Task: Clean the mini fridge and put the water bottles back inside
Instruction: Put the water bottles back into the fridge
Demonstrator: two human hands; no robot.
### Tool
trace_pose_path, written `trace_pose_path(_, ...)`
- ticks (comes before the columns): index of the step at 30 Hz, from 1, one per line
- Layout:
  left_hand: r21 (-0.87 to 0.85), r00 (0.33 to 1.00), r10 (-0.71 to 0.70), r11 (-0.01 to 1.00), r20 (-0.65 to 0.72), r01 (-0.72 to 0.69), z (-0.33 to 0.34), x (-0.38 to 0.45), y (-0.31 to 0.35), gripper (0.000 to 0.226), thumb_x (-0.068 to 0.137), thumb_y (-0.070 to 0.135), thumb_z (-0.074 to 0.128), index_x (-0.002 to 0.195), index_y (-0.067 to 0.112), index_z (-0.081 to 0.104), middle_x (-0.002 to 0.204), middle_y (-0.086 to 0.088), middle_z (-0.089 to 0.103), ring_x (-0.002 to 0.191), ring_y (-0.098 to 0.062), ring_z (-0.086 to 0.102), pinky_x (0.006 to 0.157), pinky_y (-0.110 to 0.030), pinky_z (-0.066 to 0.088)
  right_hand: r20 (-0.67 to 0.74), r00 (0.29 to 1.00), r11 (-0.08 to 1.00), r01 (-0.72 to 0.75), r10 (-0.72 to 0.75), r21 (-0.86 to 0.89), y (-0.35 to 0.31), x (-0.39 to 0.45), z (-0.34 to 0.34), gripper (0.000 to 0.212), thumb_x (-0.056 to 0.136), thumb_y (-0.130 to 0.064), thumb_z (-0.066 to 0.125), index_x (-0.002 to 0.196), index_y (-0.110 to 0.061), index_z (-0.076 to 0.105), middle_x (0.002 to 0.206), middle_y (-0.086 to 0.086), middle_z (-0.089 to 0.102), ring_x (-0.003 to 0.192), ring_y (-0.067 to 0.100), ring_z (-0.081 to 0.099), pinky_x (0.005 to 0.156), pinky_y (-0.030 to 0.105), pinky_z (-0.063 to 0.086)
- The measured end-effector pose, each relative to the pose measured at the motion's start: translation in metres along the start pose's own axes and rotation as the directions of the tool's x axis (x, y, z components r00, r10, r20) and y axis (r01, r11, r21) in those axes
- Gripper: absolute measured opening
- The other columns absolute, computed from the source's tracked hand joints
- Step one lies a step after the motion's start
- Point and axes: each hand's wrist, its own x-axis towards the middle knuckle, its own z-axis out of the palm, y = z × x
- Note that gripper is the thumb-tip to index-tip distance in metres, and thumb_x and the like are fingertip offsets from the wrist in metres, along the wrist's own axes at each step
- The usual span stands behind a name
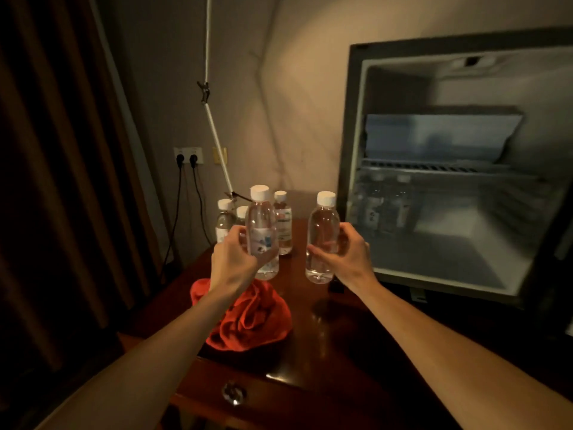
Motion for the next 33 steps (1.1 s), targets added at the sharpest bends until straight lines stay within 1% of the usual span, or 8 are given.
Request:
trace_pose_path(4,-0.054,0.996,0.047,0.998,0.075,-0.043,0.046,-0.011,0.038,0.054,0.057,0.065,0.082,0.091,0.027,0.063,0.073,0.015,0.067,0.067,0.004,0.062,0.061,-0.026,0.053,-0.073,0.995,0.997,-0.061,0.065,0.056,0.016,0.000,-0.050,0.055,0.060,-0.031,0.092,0.105,-0.018,0.063,0.096,-0.004,0.072,0.087,0.012,0.070,0.080,0.036,0.058)
trace_pose_path(9,-0.153,0.978,0.090,0.986,0.187,-0.062,0.118,-0.015,0.079,0.052,0.058,0.059,0.085,0.094,0.027,0.062,0.080,0.015,0.069,0.073,0.003,0.064,0.067,-0.034,0.056,-0.102,0.987,0.990,-0.115,0.123,0.075,0.041,0.009,-0.110,0.049,0.063,-0.034,0.090,0.104,-0.028,0.064,0.091,-0.015,0.070,0.085,0.001,0.069,0.064,0.008,0.050)
trace_pose_path(12,-0.184,0.967,0.099,0.981,0.235,-0.056,0.157,-0.012,0.100,0.048,0.060,0.056,0.085,0.094,0.035,0.059,0.084,0.018,0.069,0.077,0.006,0.065,0.073,-0.032,0.058,-0.148,0.978,0.987,-0.136,0.147,0.080,0.062,0.022,-0.134,0.043,0.063,-0.036,0.090,0.097,-0.032,0.063,0.086,-0.020,0.070,0.086,0.002,0.068,0.064,0.010,0.050)
trace_pose_path(15,-0.202,0.962,0.102,0.978,0.251,-0.051,0.192,-0.004,0.114,0.045,0.061,0.052,0.085,0.094,0.033,0.059,0.081,0.019,0.068,0.076,0.008,0.064,0.073,-0.027,0.057,-0.196,0.960,0.979,-0.188,0.201,0.081,0.083,0.040,-0.146,0.062,0.059,-0.037,0.091,0.109,-0.026,0.056,0.096,-0.013,0.065,0.093,0.009,0.065,0.070,0.018,0.049)
trace_pose_path(21,-0.238,0.955,0.052,0.971,0.292,0.020,0.242,0.022,0.110,0.053,0.065,0.047,0.086,0.109,0.024,0.068,0.086,0.018,0.069,0.083,-0.001,0.068,0.071,-0.018,0.055,-0.166,0.964,0.977,-0.213,0.207,-0.022,0.131,0.074,-0.147,0.068,0.067,-0.036,0.088,0.124,-0.014,0.057,0.111,0.002,0.067,0.099,0.020,0.066,0.082,0.032,0.054)
trace_pose_path(25,-0.233,0.966,0.022,0.972,0.257,0.040,0.262,0.036,0.096,0.053,0.069,0.037,0.087,0.113,0.019,0.063,0.099,0.004,0.072,0.089,-0.009,0.068,0.079,-0.036,0.058,-0.136,0.977,0.986,-0.160,0.167,0.055,0.143,0.089,-0.138,0.046,0.067,-0.023,0.089,0.106,-0.022,0.064,0.091,-0.014,0.067,0.078,-0.004,0.062,0.062,0.005,0.045)
trace_pose_path(29,-0.162,0.975,-0.024,0.985,0.223,0.062,0.276,0.042,0.094,0.053,0.074,0.039,0.082,0.118,0.018,0.061,0.104,0.000,0.071,0.093,-0.015,0.067,0.081,-0.032,0.055,-0.130,0.989,0.993,-0.058,0.071,0.101,0.151,0.100,-0.124,0.038,0.068,-0.019,0.088,0.094,-0.034,0.066,0.082,-0.027,0.070,0.078,-0.007,0.066,0.061,0.007,0.046)
trace_pose_path(33,-0.094,0.968,-0.036,0.994,0.247,0.061,0.286,0.050,0.097,0.051,0.082,0.043,0.075,0.122,0.018,0.056,0.106,-0.004,0.070,0.097,-0.021,0.067,0.084,-0.036,0.053,-0.176,0.984,1.000,0.002,0.003,0.024,0.157,0.105,-0.120,0.029,0.064,-0.047,0.085,0.080,-0.039,0.063,0.073,-0.027,0.068,0.071,-0.007,0.065,0.054,0.014,0.048)
